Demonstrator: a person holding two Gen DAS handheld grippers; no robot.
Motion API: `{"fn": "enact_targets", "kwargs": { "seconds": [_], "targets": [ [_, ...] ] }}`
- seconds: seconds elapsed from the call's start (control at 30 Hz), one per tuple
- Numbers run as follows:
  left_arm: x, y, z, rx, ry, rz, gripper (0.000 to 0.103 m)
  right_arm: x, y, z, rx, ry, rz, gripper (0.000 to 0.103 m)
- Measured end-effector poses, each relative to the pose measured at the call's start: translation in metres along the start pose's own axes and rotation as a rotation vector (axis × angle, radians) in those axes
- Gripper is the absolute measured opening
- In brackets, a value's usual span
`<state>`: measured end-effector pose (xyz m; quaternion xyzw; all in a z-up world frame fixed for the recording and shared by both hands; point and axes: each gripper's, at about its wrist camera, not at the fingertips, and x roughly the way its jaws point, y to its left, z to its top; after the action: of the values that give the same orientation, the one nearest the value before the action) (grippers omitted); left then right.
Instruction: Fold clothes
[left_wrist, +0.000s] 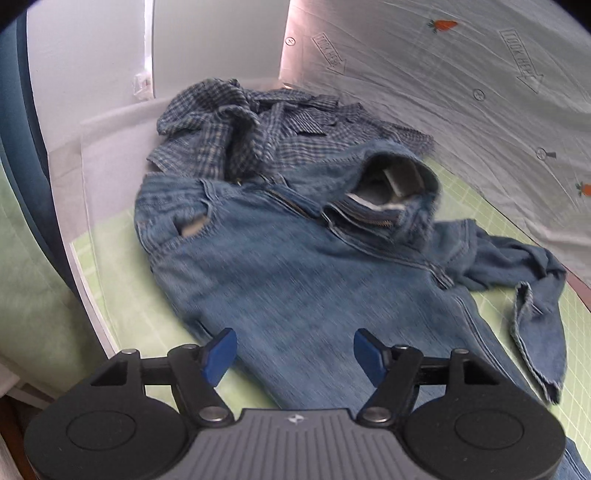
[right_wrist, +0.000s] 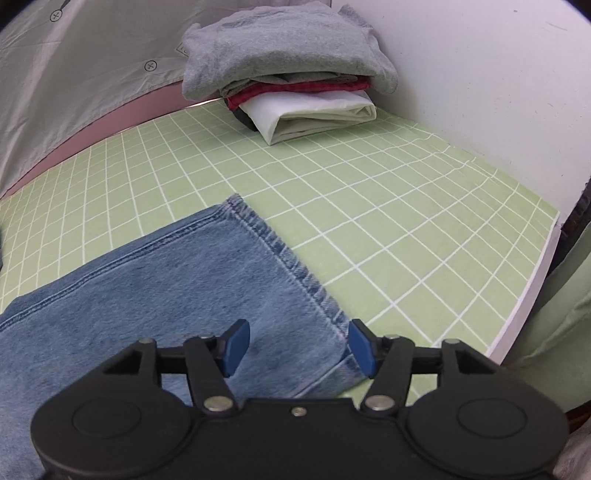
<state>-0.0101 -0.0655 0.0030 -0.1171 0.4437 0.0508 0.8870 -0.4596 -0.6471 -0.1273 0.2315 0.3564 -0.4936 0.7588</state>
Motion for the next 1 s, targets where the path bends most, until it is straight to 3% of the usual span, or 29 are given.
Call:
{"fn": "enact_targets", "kwargs": {
  "seconds": [0.23, 0.4, 0.5, 0.53, 0.6, 0.7, 0.8, 0.87, 1.0],
  "targets": [
    [-0.014, -0.055, -0.054, 0.123, 0.067, -0.025, 0.075, 0.027, -0.003, 0.006, -0.098, 0.017, 0.065, 0.07],
    [-0.018, -0.075, -0.069, 0.163, 0.093, -0.023, 0.077, 0.034, -0.007, 0.008, -0.107, 0.009, 0.111, 0.068],
    [-0.019, -0.084, -0.073, 0.177, 0.097, -0.018, 0.078, 0.033, -0.009, 0.009, -0.135, 0.0, 0.149, 0.037],
    [-0.018, -0.088, -0.074, 0.183, 0.099, -0.016, 0.078, 0.032, -0.009, 0.009, -0.147, -0.001, 0.169, 0.017],
    [-0.019, -0.092, -0.074, 0.198, 0.096, -0.008, 0.078, 0.029, -0.008, 0.01, -0.167, -0.004, 0.191, 0.013],
    [-0.021, -0.098, -0.073, 0.22, 0.087, 0.008, 0.078, 0.003, -0.009, 0.019, -0.195, -0.081, 0.2, 0.011],
    [-0.023, -0.1, -0.072, 0.224, 0.087, 0.026, 0.078, -0.035, -0.031, 0.039, -0.066, -0.147, 0.238, 0.011],
    [-0.022, -0.099, -0.073, 0.228, 0.097, 0.028, 0.078, -0.045, -0.048, 0.049, 0.008, -0.14, 0.248, 0.012],
    [-0.02, -0.1, -0.073, 0.256, 0.108, 0.035, 0.078, -0.007, -0.049, 0.037, -0.092, -0.044, 0.153, 0.015]
  ]
}}
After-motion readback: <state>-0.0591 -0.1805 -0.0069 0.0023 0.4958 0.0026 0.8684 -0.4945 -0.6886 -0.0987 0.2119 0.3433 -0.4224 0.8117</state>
